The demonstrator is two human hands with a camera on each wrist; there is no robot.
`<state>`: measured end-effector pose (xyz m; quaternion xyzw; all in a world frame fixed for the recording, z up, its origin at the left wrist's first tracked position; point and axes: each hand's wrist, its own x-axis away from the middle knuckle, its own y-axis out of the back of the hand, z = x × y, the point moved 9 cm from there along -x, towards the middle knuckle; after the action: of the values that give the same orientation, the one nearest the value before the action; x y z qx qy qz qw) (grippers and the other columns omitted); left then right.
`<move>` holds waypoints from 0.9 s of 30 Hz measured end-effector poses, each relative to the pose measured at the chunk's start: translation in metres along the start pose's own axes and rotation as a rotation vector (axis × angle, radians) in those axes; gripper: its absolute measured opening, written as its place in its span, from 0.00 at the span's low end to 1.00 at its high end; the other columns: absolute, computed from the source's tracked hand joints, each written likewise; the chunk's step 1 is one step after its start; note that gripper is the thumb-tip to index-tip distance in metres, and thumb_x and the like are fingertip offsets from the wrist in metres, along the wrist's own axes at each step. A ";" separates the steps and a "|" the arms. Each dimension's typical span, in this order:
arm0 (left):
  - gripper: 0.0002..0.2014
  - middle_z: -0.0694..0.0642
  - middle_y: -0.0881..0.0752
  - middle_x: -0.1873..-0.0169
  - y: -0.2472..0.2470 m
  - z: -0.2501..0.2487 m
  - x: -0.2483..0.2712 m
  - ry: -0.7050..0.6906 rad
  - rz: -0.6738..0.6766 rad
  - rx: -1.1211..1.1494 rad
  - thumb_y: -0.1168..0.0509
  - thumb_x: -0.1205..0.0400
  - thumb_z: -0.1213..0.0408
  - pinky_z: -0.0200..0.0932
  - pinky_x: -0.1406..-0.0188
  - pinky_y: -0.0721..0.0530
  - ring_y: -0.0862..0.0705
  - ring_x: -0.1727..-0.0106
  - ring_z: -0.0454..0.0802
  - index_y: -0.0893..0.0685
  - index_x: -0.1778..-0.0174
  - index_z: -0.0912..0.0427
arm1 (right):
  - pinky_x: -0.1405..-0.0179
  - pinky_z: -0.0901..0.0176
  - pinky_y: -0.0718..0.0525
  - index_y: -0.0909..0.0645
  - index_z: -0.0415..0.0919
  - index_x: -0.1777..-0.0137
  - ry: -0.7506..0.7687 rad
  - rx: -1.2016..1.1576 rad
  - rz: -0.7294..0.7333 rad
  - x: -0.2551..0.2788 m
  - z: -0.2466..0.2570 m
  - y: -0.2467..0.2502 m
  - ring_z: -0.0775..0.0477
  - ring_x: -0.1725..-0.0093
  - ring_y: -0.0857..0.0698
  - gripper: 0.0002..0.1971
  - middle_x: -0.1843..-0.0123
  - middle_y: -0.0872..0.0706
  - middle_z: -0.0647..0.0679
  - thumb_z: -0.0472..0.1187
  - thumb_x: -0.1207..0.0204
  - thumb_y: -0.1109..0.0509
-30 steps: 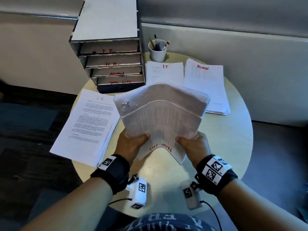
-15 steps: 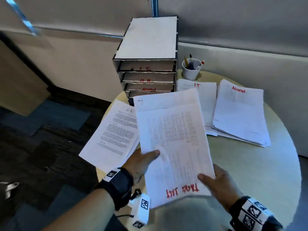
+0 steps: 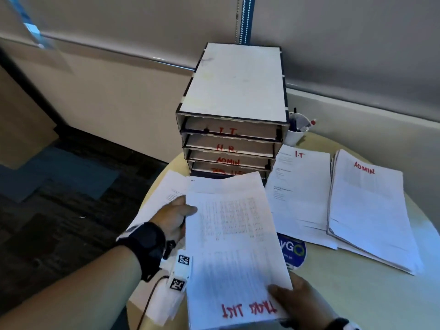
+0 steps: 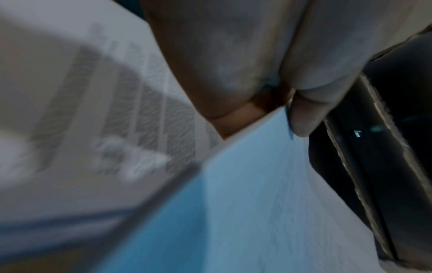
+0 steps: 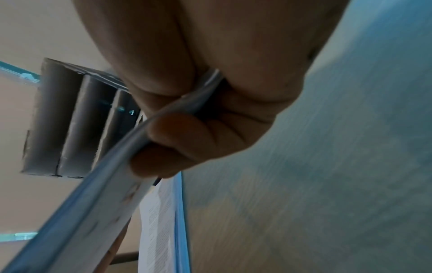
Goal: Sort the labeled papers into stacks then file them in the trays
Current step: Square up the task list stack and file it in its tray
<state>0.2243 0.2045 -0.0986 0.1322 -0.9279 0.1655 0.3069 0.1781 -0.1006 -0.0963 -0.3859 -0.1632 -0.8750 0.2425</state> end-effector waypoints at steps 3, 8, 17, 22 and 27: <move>0.16 0.63 0.09 0.45 0.001 -0.013 -0.021 0.021 -0.022 -0.016 0.44 0.15 0.80 0.57 0.47 0.12 0.10 0.48 0.63 0.15 0.42 0.62 | 0.61 0.61 0.12 0.23 0.50 0.40 -0.068 0.021 -0.048 -0.019 -0.001 0.001 0.49 0.59 0.07 0.12 0.58 0.06 0.46 0.40 0.20 0.28; 0.16 0.65 0.11 0.39 0.004 -0.018 -0.044 0.047 -0.014 0.036 0.42 0.14 0.78 0.63 0.42 0.13 0.13 0.37 0.68 0.20 0.34 0.60 | 0.51 0.49 0.10 0.25 0.50 0.34 -0.097 0.022 -0.094 -0.045 -0.002 0.003 0.45 0.56 0.07 0.18 0.56 0.06 0.45 0.43 0.22 0.27; 0.18 0.64 0.11 0.40 0.002 -0.010 -0.030 0.100 0.016 0.099 0.41 0.14 0.76 0.66 0.37 0.16 0.13 0.37 0.67 0.21 0.30 0.57 | 0.65 0.50 0.16 0.20 0.50 0.38 -0.026 -0.324 -0.103 -0.074 0.029 -0.004 0.37 0.58 0.11 0.12 0.53 0.08 0.34 0.37 0.18 0.31; 0.16 0.69 0.12 0.41 -0.007 0.020 0.010 0.169 0.104 0.092 0.41 0.13 0.71 0.71 0.34 0.19 0.14 0.38 0.72 0.22 0.30 0.58 | 0.82 0.63 0.23 0.19 0.41 0.37 0.046 -0.434 -0.168 -0.103 0.071 0.001 0.46 0.69 0.14 0.11 0.55 0.08 0.37 0.35 0.18 0.31; 0.13 0.75 0.11 0.46 -0.020 0.018 0.000 0.223 0.078 0.211 0.44 0.12 0.72 0.44 0.61 0.10 0.09 0.58 0.61 0.21 0.35 0.72 | 0.83 0.63 0.18 0.20 0.33 0.42 0.017 -0.616 -0.218 -0.123 0.095 0.008 0.47 0.75 0.14 0.12 0.59 0.08 0.36 0.39 0.20 0.28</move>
<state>0.2213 0.1795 -0.1081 0.1085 -0.8699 0.2874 0.3858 0.3112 -0.0253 -0.1265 -0.4139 0.0707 -0.9073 0.0207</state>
